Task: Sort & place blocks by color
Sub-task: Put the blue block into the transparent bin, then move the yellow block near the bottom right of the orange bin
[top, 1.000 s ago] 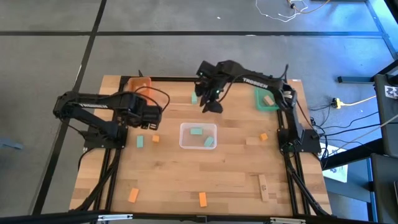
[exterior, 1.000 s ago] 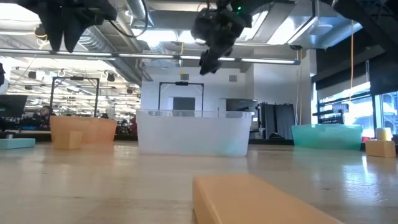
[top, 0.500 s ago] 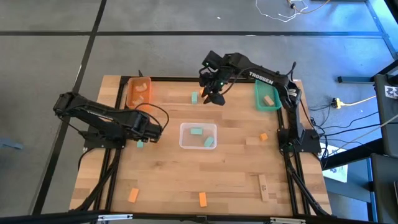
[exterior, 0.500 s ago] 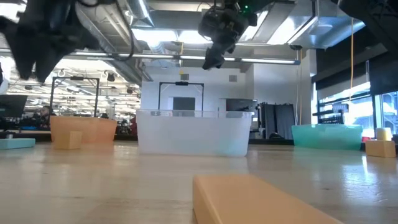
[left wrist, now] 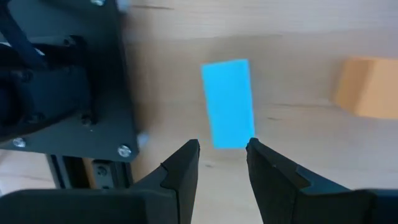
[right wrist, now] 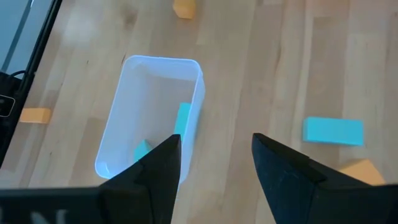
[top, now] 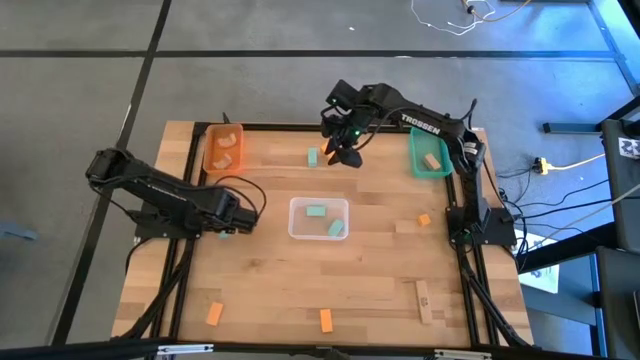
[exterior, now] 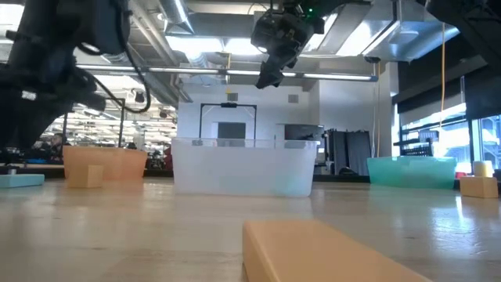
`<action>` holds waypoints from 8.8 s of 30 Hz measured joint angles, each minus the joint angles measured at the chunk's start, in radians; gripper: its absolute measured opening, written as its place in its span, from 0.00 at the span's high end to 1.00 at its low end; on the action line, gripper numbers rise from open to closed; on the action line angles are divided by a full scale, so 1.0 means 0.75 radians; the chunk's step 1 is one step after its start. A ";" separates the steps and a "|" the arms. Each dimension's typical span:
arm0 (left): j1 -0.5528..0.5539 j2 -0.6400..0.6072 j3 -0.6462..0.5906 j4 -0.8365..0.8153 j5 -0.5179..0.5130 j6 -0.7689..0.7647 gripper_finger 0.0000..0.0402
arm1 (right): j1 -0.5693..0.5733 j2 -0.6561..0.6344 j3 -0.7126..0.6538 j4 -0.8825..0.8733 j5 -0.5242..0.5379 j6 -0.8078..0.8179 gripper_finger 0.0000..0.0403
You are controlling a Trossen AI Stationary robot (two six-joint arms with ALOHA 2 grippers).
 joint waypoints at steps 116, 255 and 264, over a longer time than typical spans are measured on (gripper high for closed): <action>0.078 -0.118 -0.345 0.402 0.009 -0.236 0.66 | 0.002 0.002 0.000 0.051 0.001 0.026 0.51; 0.376 -0.036 0.406 0.093 0.010 0.642 0.53 | -0.202 -0.273 -0.541 0.619 0.556 0.835 0.51; 0.249 0.196 0.406 0.099 -0.012 0.596 0.53 | -0.203 -0.273 -0.541 0.620 0.556 0.835 0.51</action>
